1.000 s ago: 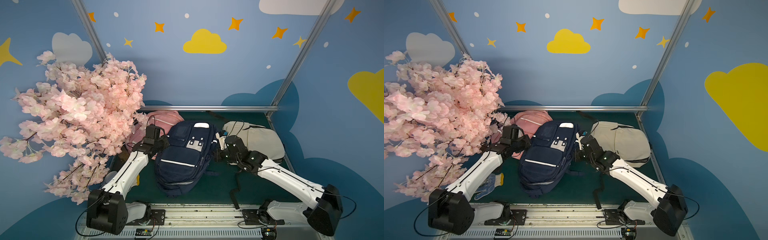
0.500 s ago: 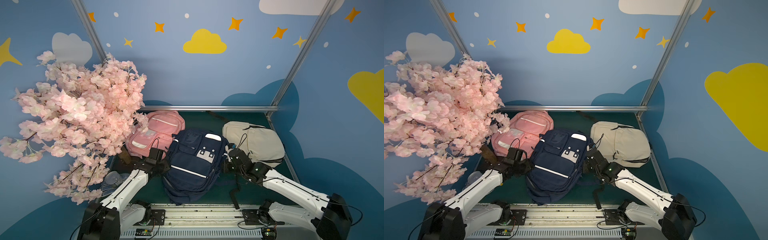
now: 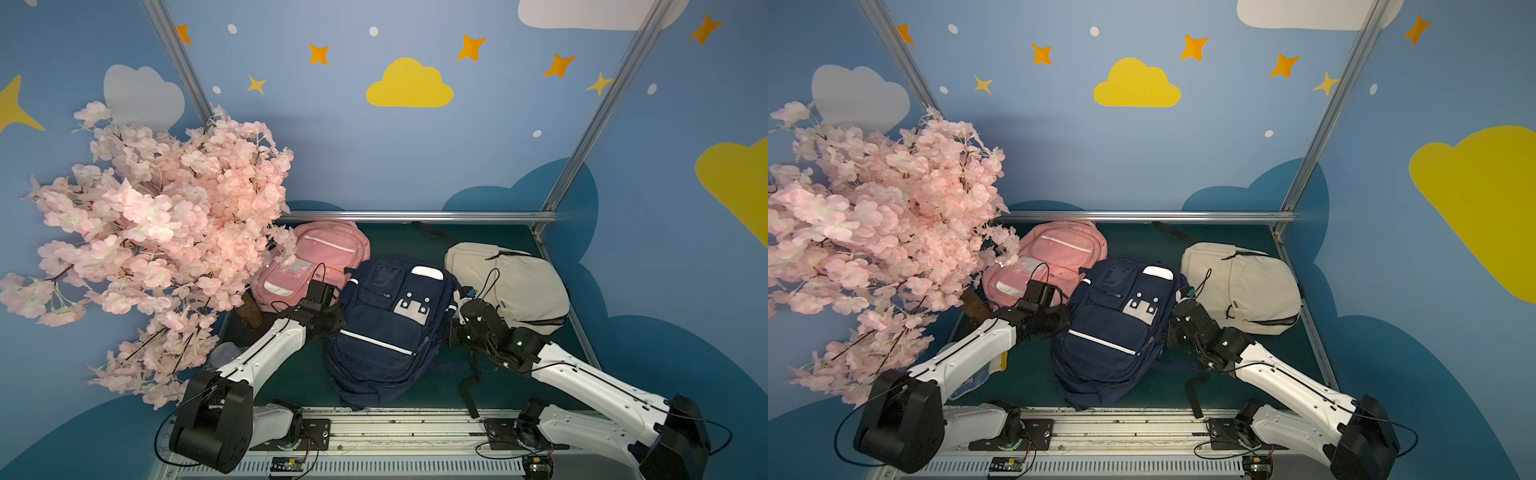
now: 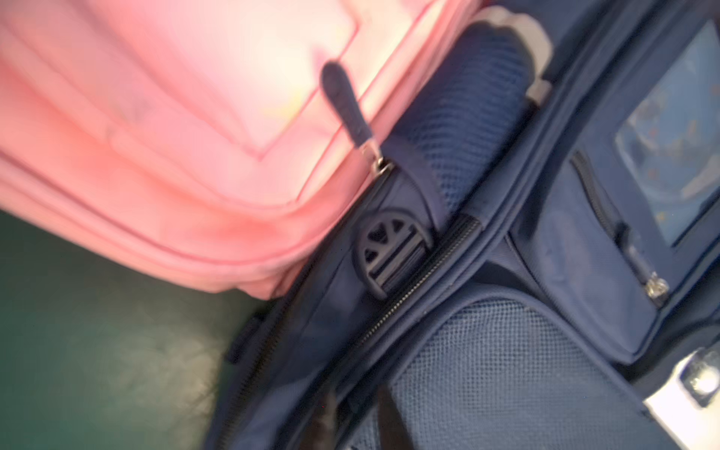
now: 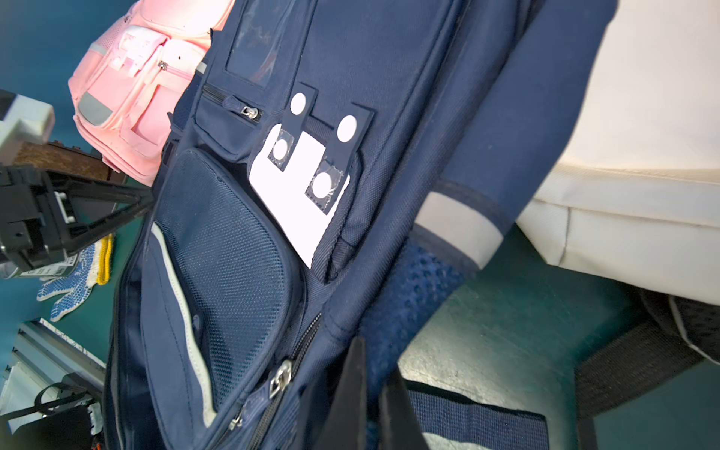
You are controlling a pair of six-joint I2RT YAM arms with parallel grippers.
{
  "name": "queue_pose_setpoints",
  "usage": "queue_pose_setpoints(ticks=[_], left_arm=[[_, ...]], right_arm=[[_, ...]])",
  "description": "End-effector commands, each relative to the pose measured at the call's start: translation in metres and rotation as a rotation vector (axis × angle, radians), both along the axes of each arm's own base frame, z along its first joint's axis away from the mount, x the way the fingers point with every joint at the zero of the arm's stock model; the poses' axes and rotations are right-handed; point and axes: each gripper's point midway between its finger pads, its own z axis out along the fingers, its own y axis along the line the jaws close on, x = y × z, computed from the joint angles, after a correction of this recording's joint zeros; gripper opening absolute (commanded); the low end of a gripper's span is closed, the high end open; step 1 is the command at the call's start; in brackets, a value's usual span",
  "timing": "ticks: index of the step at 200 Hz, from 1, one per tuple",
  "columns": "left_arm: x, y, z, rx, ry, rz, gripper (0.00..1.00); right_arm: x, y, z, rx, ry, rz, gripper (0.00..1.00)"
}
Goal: Zip up the backpack
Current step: Adjust the backpack on the backpack.
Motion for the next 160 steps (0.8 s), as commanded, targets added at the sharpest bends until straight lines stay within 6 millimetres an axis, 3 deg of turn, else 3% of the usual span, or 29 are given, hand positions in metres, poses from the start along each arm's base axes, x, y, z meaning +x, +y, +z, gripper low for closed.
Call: queue_pose_setpoints(ticks=[1,37,71,95,117,138,160], left_arm=[[-0.027,0.020,-0.007,0.088,0.042,0.028,0.43],[-0.053,0.046,-0.011,0.173,0.041,0.081,0.57],[-0.059,0.038,-0.031,0.117,0.072,0.067,0.58],[-0.051,0.021,-0.039,0.040,0.074,0.039,0.45],[-0.037,0.016,-0.034,0.035,0.055,0.027,0.25],[-0.011,0.005,-0.008,0.015,-0.005,0.001,0.08],[0.020,-0.008,0.034,0.005,-0.093,-0.024,0.03]], right_arm=[[0.003,-0.003,0.007,0.016,-0.034,-0.027,0.00],[0.004,0.000,0.003,0.003,-0.028,-0.014,0.00],[0.004,-0.001,0.002,0.000,-0.023,-0.014,0.00],[0.002,0.000,0.003,0.009,-0.021,-0.012,0.00],[0.000,-0.003,0.006,0.010,-0.024,-0.015,0.00],[-0.003,-0.006,0.009,0.014,-0.029,-0.019,0.00],[-0.007,-0.011,0.014,0.019,-0.038,-0.032,0.00]])
